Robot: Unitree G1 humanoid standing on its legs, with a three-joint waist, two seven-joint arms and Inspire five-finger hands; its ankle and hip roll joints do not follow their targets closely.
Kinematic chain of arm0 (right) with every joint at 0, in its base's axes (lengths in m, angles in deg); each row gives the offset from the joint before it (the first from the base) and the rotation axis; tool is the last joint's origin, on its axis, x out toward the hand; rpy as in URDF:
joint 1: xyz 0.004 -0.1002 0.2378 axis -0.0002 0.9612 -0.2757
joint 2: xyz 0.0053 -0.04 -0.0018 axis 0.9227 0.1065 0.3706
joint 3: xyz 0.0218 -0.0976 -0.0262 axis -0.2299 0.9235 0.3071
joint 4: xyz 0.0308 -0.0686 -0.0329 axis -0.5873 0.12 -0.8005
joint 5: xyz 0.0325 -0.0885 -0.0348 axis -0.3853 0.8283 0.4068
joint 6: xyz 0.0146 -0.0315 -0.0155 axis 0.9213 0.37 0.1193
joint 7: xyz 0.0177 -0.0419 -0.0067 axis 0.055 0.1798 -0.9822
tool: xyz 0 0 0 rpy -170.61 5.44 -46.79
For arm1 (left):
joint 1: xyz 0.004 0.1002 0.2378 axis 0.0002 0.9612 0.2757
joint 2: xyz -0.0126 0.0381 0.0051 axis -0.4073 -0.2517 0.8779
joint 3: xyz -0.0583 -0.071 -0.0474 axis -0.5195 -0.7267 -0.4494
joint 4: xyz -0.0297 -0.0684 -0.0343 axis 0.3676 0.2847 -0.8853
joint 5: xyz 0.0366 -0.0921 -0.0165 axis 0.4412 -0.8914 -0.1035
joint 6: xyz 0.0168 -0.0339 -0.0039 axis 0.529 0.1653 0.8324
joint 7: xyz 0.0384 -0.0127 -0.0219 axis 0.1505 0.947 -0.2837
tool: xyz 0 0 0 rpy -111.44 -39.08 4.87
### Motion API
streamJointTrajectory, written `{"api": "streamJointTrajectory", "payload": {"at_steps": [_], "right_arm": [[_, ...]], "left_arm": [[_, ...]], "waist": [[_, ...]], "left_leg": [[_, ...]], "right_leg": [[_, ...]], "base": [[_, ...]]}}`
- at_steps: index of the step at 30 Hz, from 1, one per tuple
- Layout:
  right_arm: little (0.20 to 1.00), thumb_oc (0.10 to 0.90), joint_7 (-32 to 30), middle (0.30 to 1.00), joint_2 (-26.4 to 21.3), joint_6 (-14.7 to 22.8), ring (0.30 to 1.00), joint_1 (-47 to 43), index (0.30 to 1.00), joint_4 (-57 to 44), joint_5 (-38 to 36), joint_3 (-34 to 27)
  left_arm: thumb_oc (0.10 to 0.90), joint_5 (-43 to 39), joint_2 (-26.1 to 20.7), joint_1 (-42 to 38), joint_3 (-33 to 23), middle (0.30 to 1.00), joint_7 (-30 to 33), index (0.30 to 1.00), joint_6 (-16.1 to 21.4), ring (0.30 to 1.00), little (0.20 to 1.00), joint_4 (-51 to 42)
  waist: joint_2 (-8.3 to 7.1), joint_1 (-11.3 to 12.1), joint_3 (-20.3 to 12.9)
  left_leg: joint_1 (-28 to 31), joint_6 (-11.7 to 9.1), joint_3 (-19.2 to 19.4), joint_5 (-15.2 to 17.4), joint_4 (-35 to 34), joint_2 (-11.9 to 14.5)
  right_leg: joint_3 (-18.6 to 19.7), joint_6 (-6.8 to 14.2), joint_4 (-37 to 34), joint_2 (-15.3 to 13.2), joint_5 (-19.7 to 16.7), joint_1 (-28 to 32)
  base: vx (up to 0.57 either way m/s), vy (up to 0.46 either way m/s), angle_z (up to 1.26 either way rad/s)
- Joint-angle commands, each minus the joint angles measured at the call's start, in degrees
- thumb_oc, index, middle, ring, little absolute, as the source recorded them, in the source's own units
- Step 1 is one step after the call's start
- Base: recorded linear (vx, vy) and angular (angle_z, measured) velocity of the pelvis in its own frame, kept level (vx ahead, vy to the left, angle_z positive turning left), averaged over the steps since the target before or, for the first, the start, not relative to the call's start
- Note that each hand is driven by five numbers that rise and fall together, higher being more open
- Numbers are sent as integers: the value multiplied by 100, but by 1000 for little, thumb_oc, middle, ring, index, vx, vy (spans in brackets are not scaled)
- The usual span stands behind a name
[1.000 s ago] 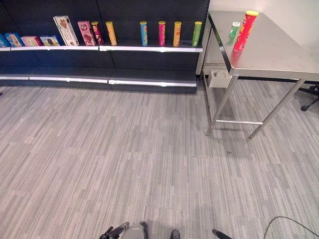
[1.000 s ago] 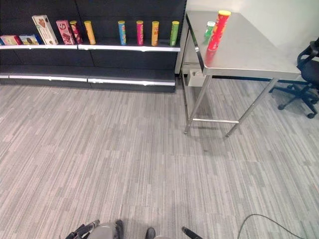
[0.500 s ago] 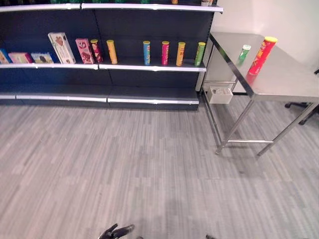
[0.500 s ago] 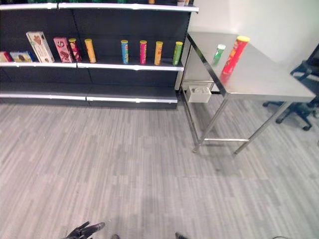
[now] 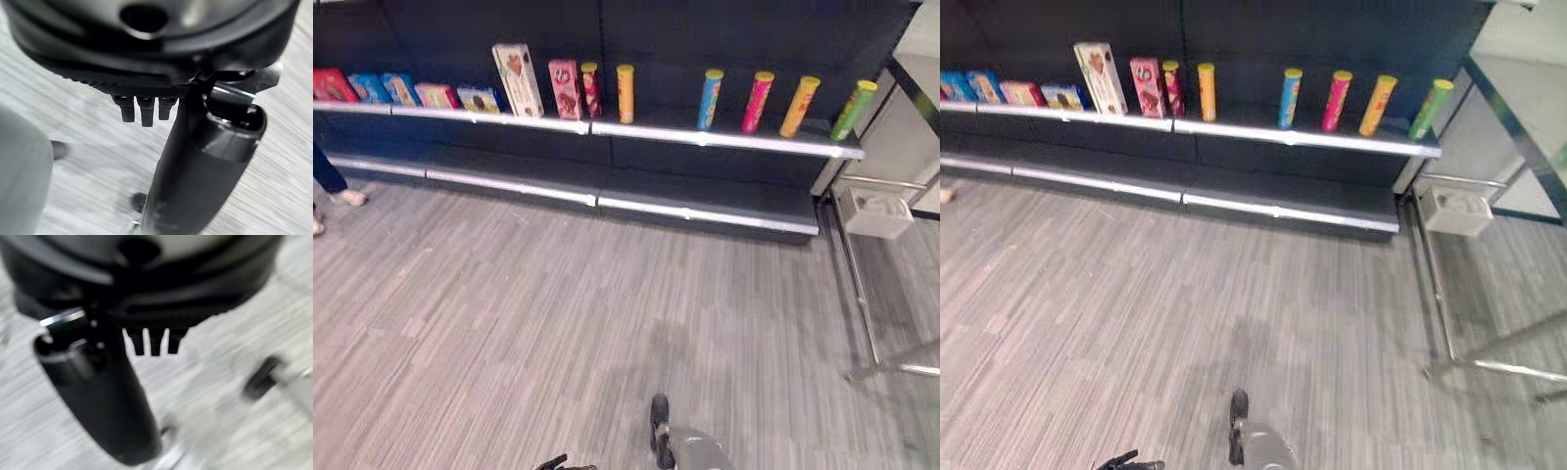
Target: Put the goods on the table back onto the shelves and tidy them up.
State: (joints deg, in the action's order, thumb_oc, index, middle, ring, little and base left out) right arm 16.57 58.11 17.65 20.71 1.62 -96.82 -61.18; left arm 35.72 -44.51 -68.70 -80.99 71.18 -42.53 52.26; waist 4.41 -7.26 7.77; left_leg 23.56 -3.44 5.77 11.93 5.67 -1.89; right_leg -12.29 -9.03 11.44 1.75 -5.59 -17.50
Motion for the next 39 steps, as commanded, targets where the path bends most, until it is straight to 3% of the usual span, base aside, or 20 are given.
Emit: {"api": "streamJointTrajectory", "payload": {"at_steps": [1,3,4,5,6,7,8,11,12,13,19,23,25,26,27,28,30,31,36,39], "right_arm": [[900,800,-3,900,-13,197,900,-52,900,39,-147,134],[900,800,-41,900,-74,275,900,-76,900,-122,-151,172],[900,800,-181,900,-146,356,900,-163,900,-279,-193,155],[900,800,-183,900,-143,355,900,-165,900,-280,-193,150],[900,800,-300,900,-230,431,900,-303,900,-385,-219,211],[900,800,-302,900,-225,430,900,-304,900,-385,-219,210],[900,800,-289,900,-180,475,900,-352,900,-590,-196,332],[900,800,-294,900,-141,491,900,-350,900,-602,-179,416],[900,800,-303,900,-127,441,900,-320,900,-662,348,673],[900,800,-410,900,-140,519,900,-357,900,-638,310,626],[900,800,-129,900,25,384,900,-116,900,-371,304,527],[900,800,-67,900,-14,351,900,-186,900,-288,330,458],[900,800,-50,900,-18,364,900,-220,900,-271,314,428],[900,800,-3,900,-18,362,900,-222,900,-274,272,403],[900,800,18,900,-18,353,900,-200,900,-298,252,352],[900,800,18,900,-18,353,900,-201,900,-299,252,352],[900,800,-45,900,-58,366,900,-153,900,-292,451,301],[900,800,-73,900,-77,359,900,-135,900,-263,547,309],[900,800,49,900,-135,193,900,35,900,143,457,176],[900,800,178,900,-177,92,900,153,900,510,292,58]], "left_arm": [[800,-84,-161,-100,1,900,-81,900,144,900,900,96],[800,-78,-187,-105,105,900,-96,900,143,900,900,-36],[800,-10,-246,-181,252,900,-8,900,156,900,900,-202],[800,-10,-248,-184,255,900,-6,900,154,900,900,-204],[800,12,-234,-266,340,900,45,900,156,900,900,-266],[800,12,-238,-269,340,900,45,900,156,900,900,-265],[800,-108,-221,-233,275,900,44,900,181,900,900,-279],[800,-168,-212,-209,274,900,53,900,203,900,900,-257],[800,-217,-127,-190,251,900,89,900,260,900,900,-156],[800,-371,-109,-181,183,900,108,900,260,900,900,-93],[800,161,-249,-201,358,900,-21,900,319,900,900,-205],[800,1167,-446,-360,951,900,-2,900,308,900,900,-413],[800,1275,-481,-380,979,900,-11,900,301,900,900,-403],[800,1314,-508,-390,977,900,-26,900,279,900,900,-350],[800,1324,-515,-380,931,900,-35,900,235,900,900,-247],[800,1325,-515,-382,930,900,-35,900,236,900,900,-247],[800,1412,-452,-245,791,900,-95,900,181,900,900,-88],[800,1473,-434,-187,770,900,-126,900,162,900,900,-62],[800,1631,-422,-294,839,900,-161,900,174,900,900,-105],[800,1706,-325,-472,985,900,-159,900,219,900,900,-91]], "waist": [[-222,-197,-142],[-249,-161,-128],[-471,-53,-62],[-454,-41,-51],[-597,119,39],[-614,118,25],[-695,334,14],[-708,435,-33],[-589,673,-21],[-602,724,-3],[-573,417,-280],[-513,246,-50],[-495,245,10],[-472,233,99],[-389,260,119],[-384,260,105],[-308,326,9],[-299,324,-54],[-210,118,32],[-318,14,9]], "left_leg": [[-825,-41,-97,-487,193,285],[-1395,-399,24,-1305,1550,481],[-2065,-373,120,-1662,2711,499],[-2087,-374,124,-1628,2771,525],[-2640,-124,315,-1142,3090,545],[-2657,-117,321,-1161,3077,527],[-3025,98,135,-720,1937,478],[-3140,113,-182,-881,1242,351],[-3235,7,-1276,-1530,-31,262],[-3254,-45,-1624,-1638,-177,249],[-2701,22,-1213,-1430,-592,363],[-2510,284,-597,-1175,-558,291],[-2503,331,-402,-1116,-534,284],[-2428,363,-193,-1025,-512,271],[-2287,373,181,-928,-536,298],[-2309,371,180,-941,-538,304],[-2021,369,885,-830,-742,372],[-1846,339,1036,-691,-861,379],[-1408,294,1158,-488,-1041,380],[-1369,295,1070,-372,-845,300]], "right_leg": [[17,1393,-719,-507,1,697],[66,1177,-875,-383,145,1053],[215,991,-1061,-430,283,1370],[218,987,-1063,-407,279,1371],[441,985,-1234,-452,334,1696],[444,988,-1236,-470,326,1677],[821,1128,-1351,-510,413,1945],[982,1144,-1395,-483,456,2026],[1388,1117,-1464,-258,545,2280],[1628,1133,-1444,-210,570,2354],[2343,1332,-1359,-324,681,2321],[2714,1462,-317,-269,877,1803],[2658,1529,-58,-240,845,1593],[2329,1606,173,-326,850,1432],[1259,1573,466,-648,901,1173],[1257,1570,449,-642,880,1159],[-342,1424,290,-1178,851,1128],[-560,1487,167,-1233,855,1145],[-343,1687,-195,-963,376,424],[-168,1552,-599,-867,258,722]], "base": [[330,-183,-10],[389,-233,-16],[310,-193,-11],[421,-156,-15],[229,-34,-46],[604,66,-74],[363,102,-75],[368,98,-92],[403,97,-141],[403,98,-124],[314,230,-156],[74,209,-121],[-20,104,-110],[40,152,-112],[36,151,-94],[96,139,-101],[228,93,-137],[329,50,-130],[222,-23,-107],[173,-119,26]]}}
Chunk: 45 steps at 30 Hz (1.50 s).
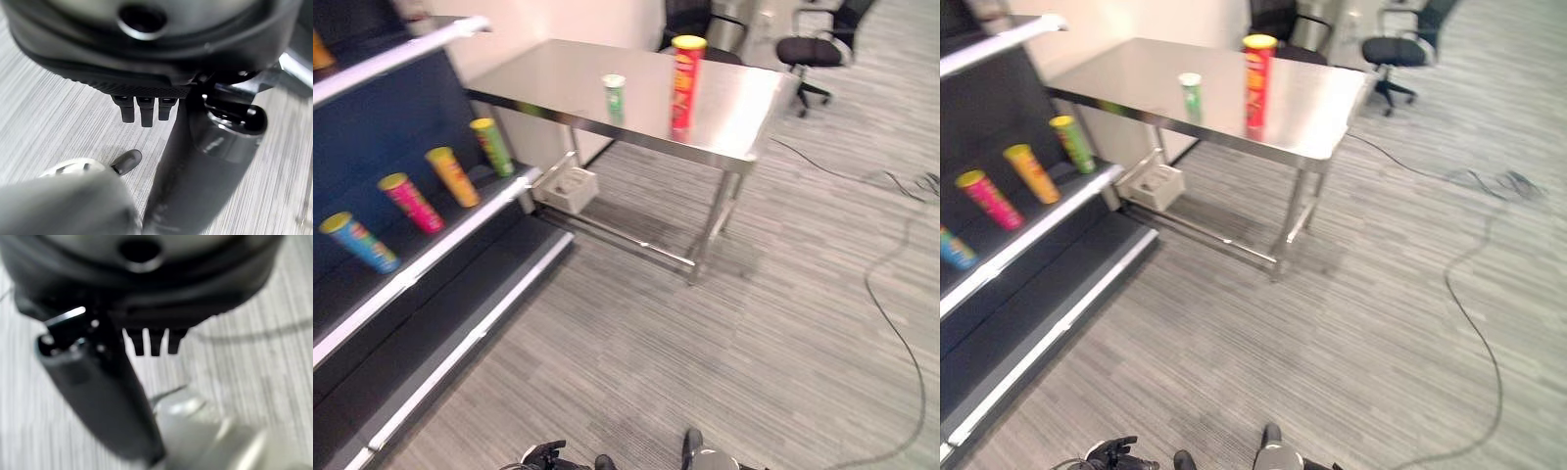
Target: Put the goods on the table back onto the shelves and tidy them up.
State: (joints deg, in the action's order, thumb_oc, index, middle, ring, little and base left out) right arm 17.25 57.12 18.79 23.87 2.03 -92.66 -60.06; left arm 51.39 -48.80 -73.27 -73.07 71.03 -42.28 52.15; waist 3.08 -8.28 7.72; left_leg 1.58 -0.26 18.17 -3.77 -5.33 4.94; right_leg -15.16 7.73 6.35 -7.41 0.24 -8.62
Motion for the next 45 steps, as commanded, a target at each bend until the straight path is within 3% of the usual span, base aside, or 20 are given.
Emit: {"api": "streamJointTrajectory", "payload": {"at_steps": [1,3,5,7,9,10,13,15,21,24,26,29,31,33,34,35,36,38,41,45], "right_arm": [[900,800,110,900,-119,-46,900,-137,900,620,-81,-79],[900,800,77,900,-182,-52,900,-95,900,766,-34,-125],[900,800,0,900,-307,-40,900,-169,900,777,176,-48],[900,800,-55,900,-406,1,900,-351,900,626,326,122],[900,800,-61,900,-485,47,900,-533,900,227,511,404],[900,800,-24,900,-482,94,900,-648,900,-131,630,587],[900,800,-22,900,-458,144,900,-727,900,-387,770,777],[900,800,-89,900,-416,177,900,-833,900,-556,951,972],[900,800,-90,900,-342,177,900,-689,900,-683,848,935],[900,800,-68,900,-304,119,900,-694,900,-485,903,840],[900,800,22,900,-154,28,900,-544,900,-306,792,674],[900,800,102,900,-54,27,900,-483,900,-373,720,664],[900,800,25,900,-3,49,900,-459,900,-288,649,532],[900,800,25,900,17,53,900,-430,900,-297,667,522],[900,800,44,900,10,67,900,-412,900,-283,658,524],[900,800,62,900,0,76,900,-398,900,-273,681,550],[900,800,62,900,-2,77,900,-397,900,-273,681,554],[900,800,35,900,-35,95,900,-420,900,-194,741,588],[900,800,46,900,-8,94,900,-431,900,-74,689,630],[900,800,90,900,79,67,900,-379,900,104,430,638]], "left_arm": [[800,60,146,-44,183,900,-158,900,195,900,900,-90],[800,-135,217,-56,193,900,-197,900,204,900,900,-146],[800,-141,349,-163,575,900,-245,900,223,900,900,-417],[800,224,317,-232,1017,900,-250,900,251,900,900,-725],[800,182,208,-281,918,900,-229,900,237,900,900,-841],[800,-29,219,-246,608,900,-189,900,196,900,900,-602],[800,-181,256,-210,418,900,-129,900,192,900,900,-352],[800,-240,291,-208,451,900,6,900,229,900,900,-337],[800,-189,281,-253,636,900,136,900,276,900,900,-512],[800,35,334,-327,803,900,93,900,239,900,900,-390],[800,67,208,-378,833,900,7,900,225,900,900,-398],[800,76,98,-371,787,900,11,900,243,900,900,-440],[800,-145,23,-258,560,900,-27,900,199,900,900,-414],[800,-118,11,-225,515,900,-44,900,162,900,900,-348],[800,80,-4,-100,475,900,-86,900,116,900,900,-150],[800,171,-11,-6,427,900,-119,900,107,900,900,-65],[800,173,-9,-4,423,900,-119,900,108,900,900,-64],[800,266,-47,50,402,900,-92,900,94,900,900,-11],[800,345,-54,1,422,900,-74,900,94,900,900,8],[800,588,11,-52,557,900,-21,900,156,900,900,-48]], "waist": [[-185,100,-33],[-197,129,-57],[-328,262,16],[-412,395,78],[-503,552,69],[-543,633,-3],[-481,678,-75],[-338,776,-60],[-38,791,-114],[-17,758,-201],[-125,726,-343],[-156,738,-345],[-126,837,-256],[-125,866,-239],[-104,782,-190],[-65,695,-131],[-65,707,-128],[-62,637,-26],[-96,579,39],[-173,494,44]], "left_leg": [[812,-66,-185,1280,440,-324],[693,-111,-197,1287,956,-239],[-17,-351,-419,741,2680,23],[-450,-399,-650,552,3317,10],[-760,-354,-628,718,2952,160],[-715,-361,-584,719,2176,313],[-711,-508,-629,186,1208,514],[-923,-708,-1051,-487,321,973],[-1124,-961,-1236,-805,72,1389],[-1177,-945,-1207,-636,421,1306],[-1272,-697,-1108,-301,872,790],[-1126,-483,-928,-134,790,485],[-740,-111,-706,84,544,19],[-589,-70,-665,226,444,-87],[-332,26,-513,243,249,-209],[-173,39,-455,240,129,-208],[-165,31,-439,244,128,-201],[76,-6,-420,430,33,-280],[177,6,-380,395,33,-325],[427,-20,-472,587,33,-393]], "right_leg": [[162,-165,-154,123,-265,-70],[135,-239,-210,169,-222,64],[77,-479,-488,267,-170,509],[106,-538,-669,281,-132,733],[176,-468,-855,146,-60,984],[244,-389,-928,70,0,1103],[341,-349,-942,95,88,1159],[611,-308,-842,82,309,1294],[973,-37,-586,-288,687,1724],[1071,57,-455,-532,723,1906],[1092,179,-118,-966,204,1760],[1168,155,329,-1148,-184,1439],[574,-3,1194,-1567,-694,1054],[239,12,1408,-1702,-634,1032],[-65,-104,1556,-1523,-545,843],[-31,-213,1628,-1098,-203,589],[-13,-222,1654,-1095,-184,574],[-223,-172,1445,-459,288,250],[-422,-233,1048,-121,180,84],[-5,-167,224,142,-85,-47]], "base": [[251,-177,108],[175,-181,42],[195,-250,10],[207,-107,21],[308,45,-27],[321,148,-12],[196,124,-26],[330,273,-26],[346,393,-41],[325,454,-27],[296,441,-6],[194,418,-17],[216,497,-13],[197,330,-21],[294,487,-7],[186,371,7],[122,159,-6],[235,133,-35],[103,35,-13],[227,-70,9]]}}
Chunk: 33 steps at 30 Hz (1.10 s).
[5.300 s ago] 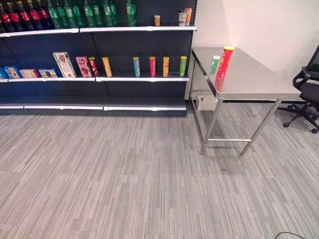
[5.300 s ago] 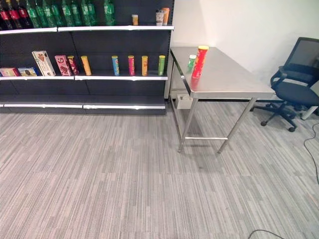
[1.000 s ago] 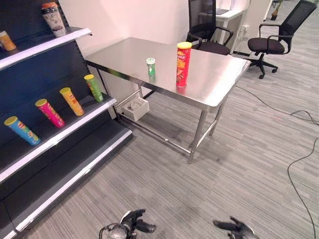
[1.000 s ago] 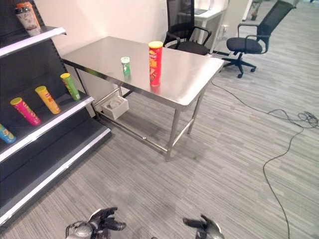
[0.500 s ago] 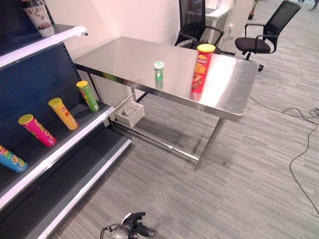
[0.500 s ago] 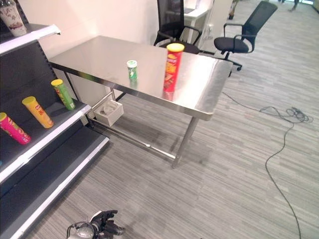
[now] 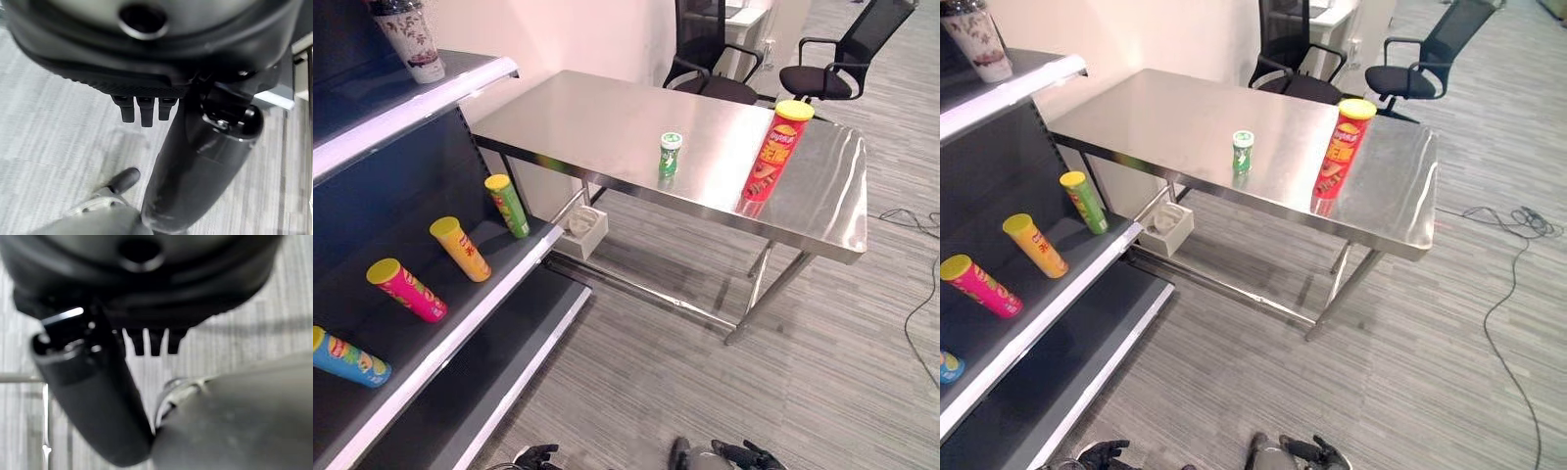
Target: Put the goods on the table back onto the shelves and tidy them up.
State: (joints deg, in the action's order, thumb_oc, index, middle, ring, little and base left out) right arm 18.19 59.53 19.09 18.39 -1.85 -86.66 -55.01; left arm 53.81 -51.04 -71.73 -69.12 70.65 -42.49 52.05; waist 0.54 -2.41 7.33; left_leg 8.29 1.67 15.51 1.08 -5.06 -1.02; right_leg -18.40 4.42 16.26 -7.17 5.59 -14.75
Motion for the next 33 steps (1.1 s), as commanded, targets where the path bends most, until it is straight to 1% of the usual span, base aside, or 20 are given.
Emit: {"api": "streamJointTrajectory", "payload": {"at_steps": [1,2,4,5,6,7,8,9,10,12,13,14,16,19,23,27,28,30,31,33], "right_arm": [[900,800,-23,900,-165,30,900,176,900,536,-203,110],[900,800,-2,900,-172,13,900,179,900,592,-267,73],[900,800,0,900,-163,-3,900,203,900,648,-364,23],[900,800,21,900,-181,-14,900,235,900,691,-266,37],[900,800,9,900,-213,-6,900,232,900,688,-216,39],[900,800,9,900,-211,-6,900,230,900,689,-215,39],[900,800,-33,900,-244,40,900,206,900,628,-182,47],[900,800,-111,900,-331,125,900,177,900,373,-84,122],[900,800,-112,900,-326,125,900,176,900,372,-83,122],[900,800,-202,900,-383,189,900,168,900,164,-24,206],[900,800,-243,900,-422,187,900,163,900,92,38,240],[900,800,-269,900,-466,167,900,201,900,-24,222,348],[900,800,-221,900,-500,178,900,231,900,-104,362,445],[900,800,-221,900,-514,217,900,179,900,-307,581,627],[900,800,-210,900,-447,208,900,158,900,-378,853,778],[900,800,37,900,-299,146,900,198,900,-424,1074,958],[900,800,45,900,-307,134,900,117,900,-406,1155,996],[900,800,51,900,-298,128,900,99,900,-408,1176,1006],[900,800,54,900,-272,136,900,72,900,-406,1104,1019],[900,800,74,900,-320,117,900,82,900,-363,1269,1186]], "left_arm": [[800,411,236,-227,210,900,39,900,188,900,900,-68],[800,381,227,-234,192,900,50,900,176,900,900,-94],[800,325,209,-248,179,900,43,900,164,900,900,-97],[800,244,199,-170,-7,900,56,900,161,900,900,-14],[800,115,215,-155,-104,900,73,900,141,900,900,22],[800,115,213,-158,-105,900,73,900,141,900,900,23],[800,36,256,-167,-122,900,75,900,151,900,900,12],[800,57,308,-173,-67,900,142,900,187,900,900,-44],[800,57,304,-175,-68,900,142,900,187,900,900,-44],[800,-38,258,-211,-70,900,237,900,211,900,900,-191],[800,-127,248,-235,-119,900,255,900,212,900,900,-198],[800,-309,260,-222,-237,900,238,900,205,900,900,-212],[800,-318,278,-161,-253,900,246,900,242,900,900,-232],[800,-199,308,-105,-186,900,253,900,258,900,900,-201],[800,-351,292,-35,-312,900,219,900,218,900,900,-131],[800,42,240,-6,-202,900,158,900,213,900,900,-147],[800,146,189,-36,-97,900,188,900,217,900,900,-258],[800,189,151,-74,-24,900,202,900,214,900,900,-321],[800,170,95,-128,20,900,241,900,212,900,900,-355],[800,291,80,-207,81,900,190,900,159,900,900,-327]], "waist": [[92,-102,85],[128,-93,93],[119,-107,89],[65,-61,-85],[67,-39,-107],[57,-45,-120],[35,-26,-120],[-56,47,-41],[-71,34,-66],[-232,178,38],[-293,215,53],[-337,352,43],[-314,479,29],[-192,628,3],[-164,696,-104],[-197,668,-313],[-91,640,-227],[-42,623,-177],[44,568,-100],[18,530,-43]], "left_leg": [[-197,-218,-225,131,6,211],[-96,-222,-288,195,55,228],[-18,-237,-342,271,133,224],[153,-286,-373,630,499,296],[103,-376,-360,600,953,390],[76,-376,-365,588,960,383],[-31,-441,-362,468,1364,453],[-501,-593,-402,7,2617,646],[-538,-590,-413,-14,2613,632],[-1090,-623,-540,-356,3480,668],[-1342,-582,-478,-264,3561,685],[-1667,-478,-314,-56,3125,605],[-1887,-410,-388,-26,2360,435],[-2026,-540,-681,-616,1100,325],[-1887,-492,-767,-707,817,324],[-1427,-302,-428,-548,466,186],[-1241,-206,-352,-477,395,185],[-1178,-160,-331,-451,380,182],[-985,-165,-428,-422,232,208],[-979,-161,-563,-367,292,158]], "right_leg": [[395,208,-862,76,-724,553],[476,264,-910,-39,-863,524],[501,225,-856,-30,-813,551],[476,120,-909,58,-619,805],[488,58,-971,150,-556,977],[483,55,-989,144,-574,964],[502,5,-1099,204,-570,1092],[517,-159,-1296,272,-517,1377],[506,-160,-1306,258,-531,1351],[516,-276,-1494,254,-473,1620],[509,-283,-1600,247,-445,1756],[584,-251,-1774,256,-369,1975],[672,-205,-1829,305,-270,2118],[846,-184,-1842,489,-132,2333],[943,-210,-1680,595,110,2528],[978,0,-1179,444,151,2488],[917,179,-266,373,83,2065],[879,274,178,321,-22,1790],[805,246,299,245,-18,1421],[762,155,-105,245,55,1523]], "base": [[292,-157,15],[334,-176,13],[344,-181,19],[442,-264,29],[436,-266,22],[202,-175,5],[228,-254,-4],[229,-253,-6],[205,-248,-9],[183,-169,-26],[372,-134,-23],[398,-61,0],[361,21,-11],[297,44,-48],[300,76,-61],[274,179,-49],[108,165,-20],[39,96,-39],[31,49,-38],[29,-37,-3]]}}
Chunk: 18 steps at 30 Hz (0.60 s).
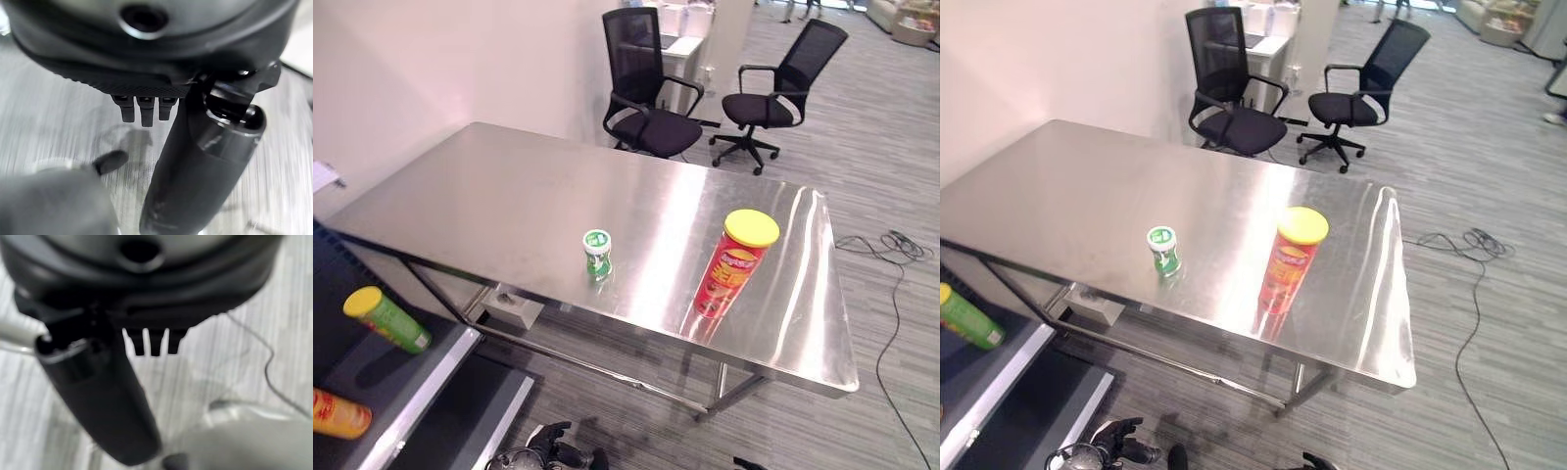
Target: Put the goods on the table back onto the shelves and tidy them up.
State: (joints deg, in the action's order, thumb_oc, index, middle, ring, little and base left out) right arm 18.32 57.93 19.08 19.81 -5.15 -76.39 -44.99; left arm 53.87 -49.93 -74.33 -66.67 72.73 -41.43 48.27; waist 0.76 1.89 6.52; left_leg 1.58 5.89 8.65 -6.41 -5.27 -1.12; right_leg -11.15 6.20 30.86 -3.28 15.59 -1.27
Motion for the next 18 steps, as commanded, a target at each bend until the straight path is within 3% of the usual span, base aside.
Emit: {"api": "streamJointTrajectory", "payload": {"at_steps": [1,4,7,14,18], "right_arm": [[900,800,37,900,-171,102,900,-50,900,-39,188,117],[900,800,129,900,-66,132,900,141,900,59,90,97],[900,800,153,900,-64,142,900,293,900,214,76,28],[900,800,208,900,-28,167,900,656,900,393,37,-179],[900,800,155,900,-76,156,900,900,900,577,-56,-501]], "left_arm": [[800,151,-26,42,-244,900,13,900,108,900,900,47],[800,48,44,163,-366,900,-9,900,169,900,900,160],[800,135,79,287,-397,900,-15,900,185,900,900,255],[800,-260,83,431,-806,900,-111,900,139,900,900,424],[800,-253,87,432,-828,900,-132,900,112,900,900,450]], "waist": [[-3,73,45],[-108,127,-89],[-138,148,-158],[-182,92,-131],[-170,-147,-88]], "left_leg": [[-337,-589,32,375,389,155],[-273,-688,96,286,162,153],[-261,-747,63,212,31,186],[-376,-882,-36,88,27,247],[-341,-905,111,107,27,332]], "right_leg": [[157,-61,-1785,-158,-942,244],[210,-121,-2745,-89,-1102,585],[172,-124,-3139,-46,-1208,795],[13,-146,-3481,28,-1267,988],[194,-160,-3495,67,-1282,943]], "base": [[26,-80,24],[27,-97,81],[-2,-72,19],[-35,-61,12],[-24,-38,-6]]}}
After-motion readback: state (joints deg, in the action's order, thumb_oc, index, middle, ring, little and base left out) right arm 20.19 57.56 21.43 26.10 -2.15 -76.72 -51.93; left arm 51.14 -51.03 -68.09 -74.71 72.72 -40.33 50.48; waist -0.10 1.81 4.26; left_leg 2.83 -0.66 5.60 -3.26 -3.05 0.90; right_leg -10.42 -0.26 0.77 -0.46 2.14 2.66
